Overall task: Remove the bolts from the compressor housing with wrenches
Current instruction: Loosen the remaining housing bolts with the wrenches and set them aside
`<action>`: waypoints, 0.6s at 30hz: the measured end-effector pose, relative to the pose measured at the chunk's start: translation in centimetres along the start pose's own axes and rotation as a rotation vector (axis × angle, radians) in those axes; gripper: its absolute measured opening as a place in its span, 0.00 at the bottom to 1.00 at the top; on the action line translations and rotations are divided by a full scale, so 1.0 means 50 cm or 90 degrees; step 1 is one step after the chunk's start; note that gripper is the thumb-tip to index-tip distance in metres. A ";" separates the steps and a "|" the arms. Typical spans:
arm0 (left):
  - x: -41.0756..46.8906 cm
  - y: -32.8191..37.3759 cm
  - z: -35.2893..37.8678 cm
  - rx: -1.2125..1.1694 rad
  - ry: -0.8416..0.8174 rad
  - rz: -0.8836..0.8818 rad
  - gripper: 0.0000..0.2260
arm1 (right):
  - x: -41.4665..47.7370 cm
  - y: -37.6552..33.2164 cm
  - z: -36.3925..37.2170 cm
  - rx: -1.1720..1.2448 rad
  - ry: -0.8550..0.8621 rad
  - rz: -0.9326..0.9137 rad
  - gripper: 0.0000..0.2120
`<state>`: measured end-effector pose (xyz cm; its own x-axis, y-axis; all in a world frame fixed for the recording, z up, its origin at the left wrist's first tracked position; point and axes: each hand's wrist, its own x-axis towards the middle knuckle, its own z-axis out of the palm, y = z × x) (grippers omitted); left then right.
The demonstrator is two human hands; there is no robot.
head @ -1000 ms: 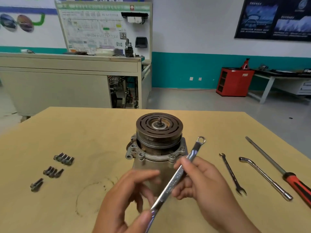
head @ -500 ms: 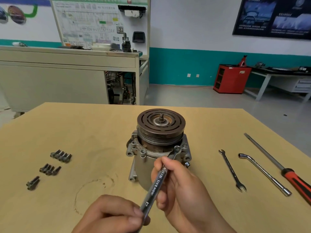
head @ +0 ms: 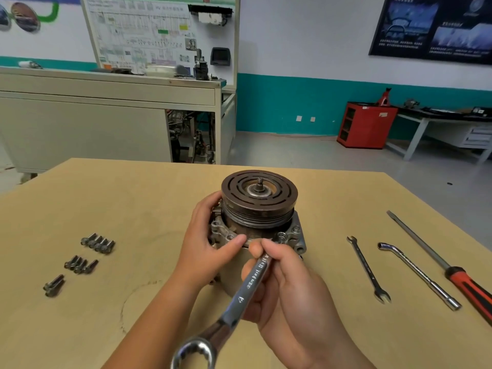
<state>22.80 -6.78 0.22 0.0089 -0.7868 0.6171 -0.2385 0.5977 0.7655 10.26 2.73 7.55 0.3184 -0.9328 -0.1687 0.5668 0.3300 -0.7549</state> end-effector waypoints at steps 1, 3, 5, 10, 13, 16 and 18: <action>0.000 -0.011 -0.002 -0.016 -0.002 -0.003 0.31 | 0.000 -0.001 -0.002 -0.003 -0.003 0.005 0.07; -0.001 -0.034 -0.010 -0.018 -0.015 -0.016 0.37 | 0.000 -0.006 -0.006 -0.006 -0.017 0.019 0.10; 0.002 -0.046 -0.018 -0.022 -0.049 -0.056 0.42 | 0.000 -0.010 -0.009 0.000 -0.033 0.029 0.10; 0.002 -0.048 -0.015 -0.051 -0.068 -0.086 0.43 | -0.004 -0.024 -0.035 -0.044 -0.060 0.066 0.09; 0.000 -0.043 -0.010 -0.055 -0.051 -0.101 0.42 | -0.006 -0.046 -0.057 -0.117 -0.077 0.126 0.10; -0.001 -0.043 -0.008 -0.054 -0.046 -0.102 0.40 | -0.004 -0.078 -0.075 -0.274 -0.087 0.162 0.11; -0.001 -0.044 -0.007 -0.059 -0.041 -0.100 0.39 | -0.003 -0.109 -0.088 -0.359 -0.101 0.208 0.13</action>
<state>23.66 -8.01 -1.46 -0.0246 -0.8781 0.4778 -0.1486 0.4758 0.8669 3.80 0.42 8.90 0.5386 -0.7513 -0.3814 -0.0472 0.4250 -0.9039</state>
